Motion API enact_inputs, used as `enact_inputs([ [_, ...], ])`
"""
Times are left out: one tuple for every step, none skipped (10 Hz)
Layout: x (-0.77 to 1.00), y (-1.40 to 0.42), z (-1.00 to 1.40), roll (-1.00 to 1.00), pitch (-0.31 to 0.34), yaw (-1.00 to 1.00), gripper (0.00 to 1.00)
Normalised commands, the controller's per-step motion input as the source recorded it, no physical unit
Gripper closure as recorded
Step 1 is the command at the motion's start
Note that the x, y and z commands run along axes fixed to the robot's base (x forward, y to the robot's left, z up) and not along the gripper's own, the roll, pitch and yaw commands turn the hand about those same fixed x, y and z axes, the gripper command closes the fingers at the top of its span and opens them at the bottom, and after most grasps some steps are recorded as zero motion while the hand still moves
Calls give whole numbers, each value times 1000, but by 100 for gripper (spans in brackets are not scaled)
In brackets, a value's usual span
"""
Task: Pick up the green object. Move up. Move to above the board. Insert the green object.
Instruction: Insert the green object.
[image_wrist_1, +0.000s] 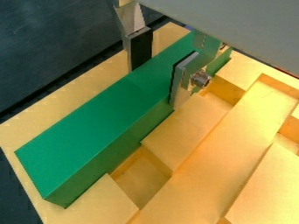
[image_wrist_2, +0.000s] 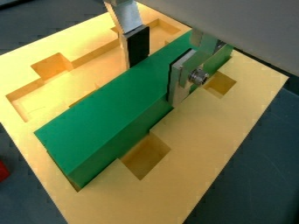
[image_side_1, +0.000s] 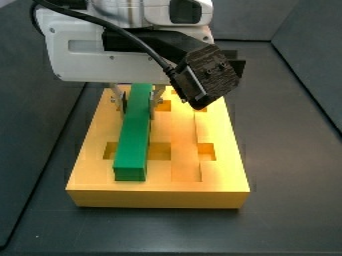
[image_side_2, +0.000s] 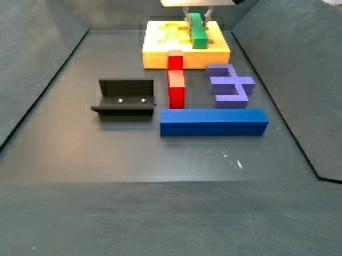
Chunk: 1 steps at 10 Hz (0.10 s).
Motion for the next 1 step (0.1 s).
enact_inputs([
  [0, 0, 0, 0, 0, 0, 100],
])
